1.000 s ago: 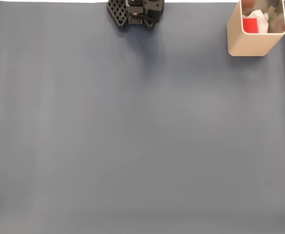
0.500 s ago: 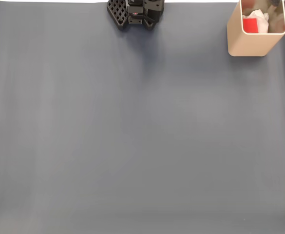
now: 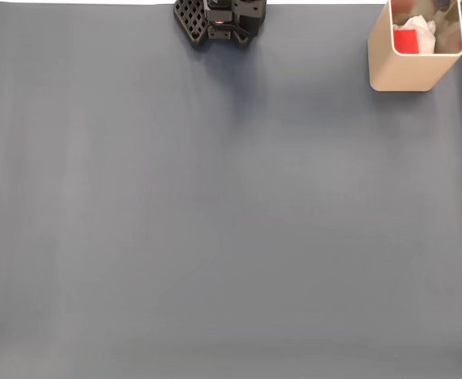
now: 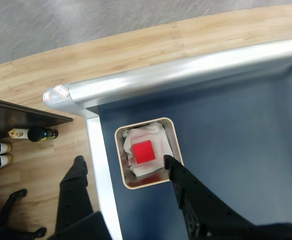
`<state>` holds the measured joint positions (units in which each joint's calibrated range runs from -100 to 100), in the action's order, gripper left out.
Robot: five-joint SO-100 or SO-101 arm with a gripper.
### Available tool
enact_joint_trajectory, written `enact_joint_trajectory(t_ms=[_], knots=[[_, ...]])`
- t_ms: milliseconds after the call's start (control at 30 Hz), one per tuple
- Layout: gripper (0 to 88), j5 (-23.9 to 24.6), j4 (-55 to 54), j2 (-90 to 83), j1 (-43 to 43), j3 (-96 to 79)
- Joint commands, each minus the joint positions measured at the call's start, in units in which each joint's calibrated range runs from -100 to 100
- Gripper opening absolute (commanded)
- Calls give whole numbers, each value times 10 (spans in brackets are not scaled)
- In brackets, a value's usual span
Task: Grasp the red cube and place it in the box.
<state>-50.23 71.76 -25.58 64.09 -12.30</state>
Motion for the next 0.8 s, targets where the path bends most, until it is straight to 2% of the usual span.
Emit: enact_joint_trajectory(t_ms=[0,267,467,767], knots=[[263,-8,-3,-26,-15,11],[5,-10,-18,-37,-60,13],[2,-4,-27,-51,-126,13],[2,-15,-28,-76,-271,9]])
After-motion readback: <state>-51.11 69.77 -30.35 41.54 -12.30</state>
